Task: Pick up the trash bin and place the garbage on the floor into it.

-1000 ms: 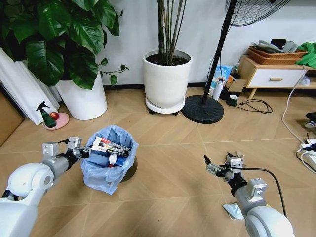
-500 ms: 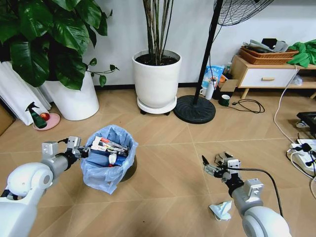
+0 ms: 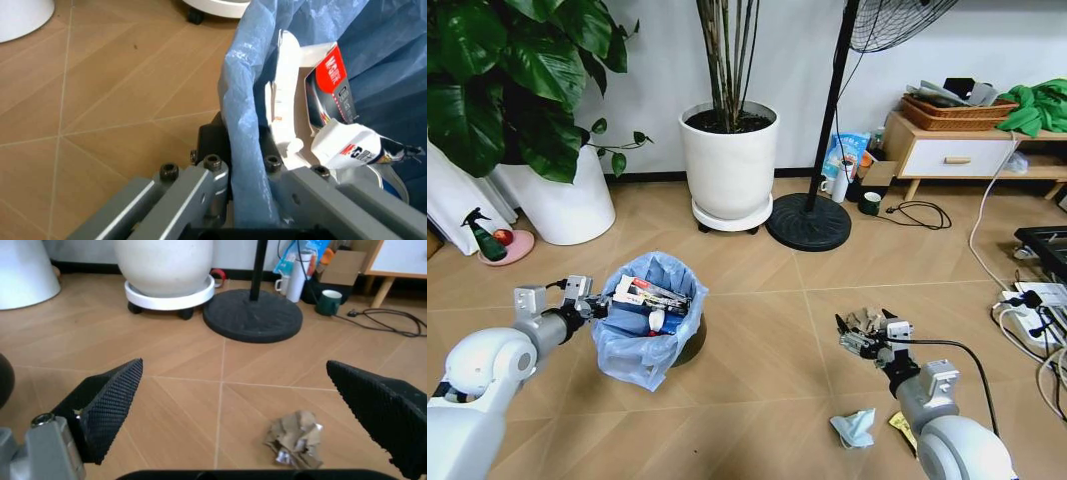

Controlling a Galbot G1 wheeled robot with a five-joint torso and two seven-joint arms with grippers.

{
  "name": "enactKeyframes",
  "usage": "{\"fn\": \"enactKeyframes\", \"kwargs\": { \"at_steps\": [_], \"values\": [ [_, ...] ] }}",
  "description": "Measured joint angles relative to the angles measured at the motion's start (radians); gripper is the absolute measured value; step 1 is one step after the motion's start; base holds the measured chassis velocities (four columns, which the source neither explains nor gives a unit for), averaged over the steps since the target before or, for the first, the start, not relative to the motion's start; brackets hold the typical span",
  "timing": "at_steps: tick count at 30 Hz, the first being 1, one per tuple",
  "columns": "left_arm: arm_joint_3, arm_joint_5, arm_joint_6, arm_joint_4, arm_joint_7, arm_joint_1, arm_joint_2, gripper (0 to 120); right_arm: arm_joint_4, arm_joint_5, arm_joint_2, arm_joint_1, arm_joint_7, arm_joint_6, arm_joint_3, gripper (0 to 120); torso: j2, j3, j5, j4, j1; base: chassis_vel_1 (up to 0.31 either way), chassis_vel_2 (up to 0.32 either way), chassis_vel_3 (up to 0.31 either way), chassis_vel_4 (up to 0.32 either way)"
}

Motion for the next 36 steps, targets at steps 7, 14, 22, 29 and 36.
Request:
{"fn": "enactKeyframes", "kwargs": {
  "at_steps": [7,14,22,29,36],
  "values": [
    [0.007,0.005,0.000,-0.003,-0.004,-0.004,-0.011,0,-0.055,0.008,-0.045,0.012,-0.060,0.008,0.064,100,0.000,0.000,-0.0003,0.0003,0.000,-0.004,-0.015,0.010,0.007],
    [0.013,0.018,0.000,-0.006,-0.004,-0.006,-0.029,0,-0.190,0.036,-0.107,0.060,-0.094,0.028,0.116,100,0.000,0.000,-0.0002,0.0000,0.000,0.000,0.000,0.000,0.000],
    [0.022,0.025,0.002,-0.017,-0.008,-0.004,-0.037,0,-0.479,0.074,-0.168,0.249,-0.109,0.052,0.044,100,0.000,0.000,0.0000,0.0001,0.000,0.000,0.000,0.000,0.000],
    [0.022,0.022,0.004,-0.020,-0.019,-0.004,-0.033,0,-0.651,0.151,-0.171,0.412,-0.110,0.010,-0.047,100,0.000,0.000,-0.0006,0.0004,0.000,0.000,0.000,0.000,0.000],
    [0.024,0.019,0.007,-0.022,-0.032,-0.004,-0.034,0,-0.859,0.165,-0.121,0.577,-0.094,0.005,-0.133,100,0.000,0.000,-0.0005,0.0004,0.000,0.000,0.000,0.000,0.000]
  ]
}}
